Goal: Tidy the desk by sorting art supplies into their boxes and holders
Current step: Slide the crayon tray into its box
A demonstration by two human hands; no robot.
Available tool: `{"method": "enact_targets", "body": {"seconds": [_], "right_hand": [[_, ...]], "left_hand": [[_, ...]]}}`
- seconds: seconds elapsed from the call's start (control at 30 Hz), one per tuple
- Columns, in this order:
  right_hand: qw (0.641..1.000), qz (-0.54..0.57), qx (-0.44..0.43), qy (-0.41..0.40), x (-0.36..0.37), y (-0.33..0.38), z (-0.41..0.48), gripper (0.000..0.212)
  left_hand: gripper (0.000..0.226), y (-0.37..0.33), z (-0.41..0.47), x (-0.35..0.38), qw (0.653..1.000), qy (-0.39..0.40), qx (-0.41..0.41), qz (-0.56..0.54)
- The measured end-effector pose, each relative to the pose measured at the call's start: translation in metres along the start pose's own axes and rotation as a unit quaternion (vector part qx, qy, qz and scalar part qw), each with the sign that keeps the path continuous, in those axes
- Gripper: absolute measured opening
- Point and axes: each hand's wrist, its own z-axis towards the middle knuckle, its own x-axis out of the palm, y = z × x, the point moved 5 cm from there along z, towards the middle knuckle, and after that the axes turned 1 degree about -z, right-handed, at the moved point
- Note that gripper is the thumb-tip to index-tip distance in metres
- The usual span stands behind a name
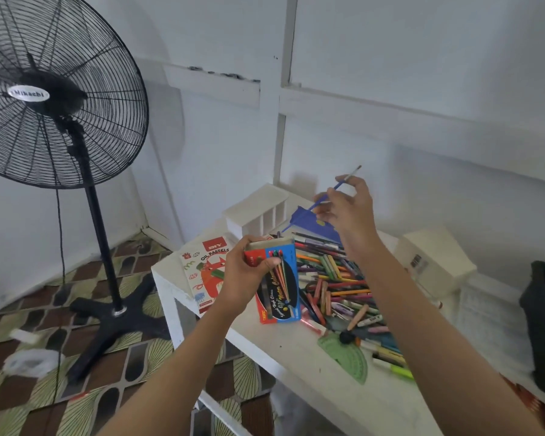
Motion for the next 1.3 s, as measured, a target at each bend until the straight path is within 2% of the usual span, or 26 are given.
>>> {"method": "enact_targets", "body": {"seconds": [0.2, 0.33, 0.47, 0.6, 0.7, 0.8, 0.9, 0.97, 1.13, 1.23, 1.3], "right_hand": [[0.996, -0.086, -0.030, 0.015, 0.010, -0.021, -0.005, 0.010], [0.996, -0.049, -0.069, -0.025, 0.009, -0.017, -0.006, 0.014], [0.993, -0.089, -0.069, 0.030, 0.017, -0.024, -0.007, 0.015], [0.981, -0.144, -0.116, 0.052, 0.023, -0.023, -0.009, 0.012], [0.948, -0.245, -0.167, 0.119, 0.034, -0.023, -0.010, 0.014], [0.902, -0.352, -0.186, 0.167, 0.047, -0.026, -0.012, 0.028], [0.892, -0.353, -0.226, 0.173, 0.053, -0.022, -0.019, 0.062], [0.888, -0.351, -0.239, 0.178, 0.054, -0.023, -0.021, 0.071], [0.863, -0.382, -0.248, 0.217, 0.054, -0.032, -0.026, 0.052], [0.820, -0.432, -0.314, 0.208, 0.052, -0.039, -0.033, 0.028], [0.810, -0.436, -0.347, 0.184, 0.046, -0.041, -0.036, 0.023]], "left_hand": [[0.026, 0.006, 0.001, -0.001, 0.999, 0.008, -0.025, -0.034], [0.033, 0.009, 0.002, -0.001, 0.998, 0.017, -0.035, -0.041], [0.036, 0.012, 0.002, -0.001, 0.997, 0.023, -0.039, -0.059], [0.034, 0.011, 0.001, -0.001, 0.997, 0.022, -0.035, -0.063], [0.030, 0.010, 0.000, -0.001, 0.998, 0.020, -0.033, -0.053], [0.031, 0.010, 0.000, -0.001, 0.998, 0.022, -0.036, -0.054], [0.033, 0.010, 0.000, -0.001, 0.998, 0.023, -0.039, -0.051], [0.034, 0.010, 0.001, -0.001, 0.998, 0.024, -0.033, -0.054], [0.032, 0.009, 0.001, -0.001, 0.998, 0.031, -0.017, -0.058], [0.032, 0.010, 0.001, -0.003, 0.998, 0.037, -0.012, -0.042], [0.033, 0.011, 0.001, -0.003, 0.998, 0.039, -0.012, -0.040]]}}
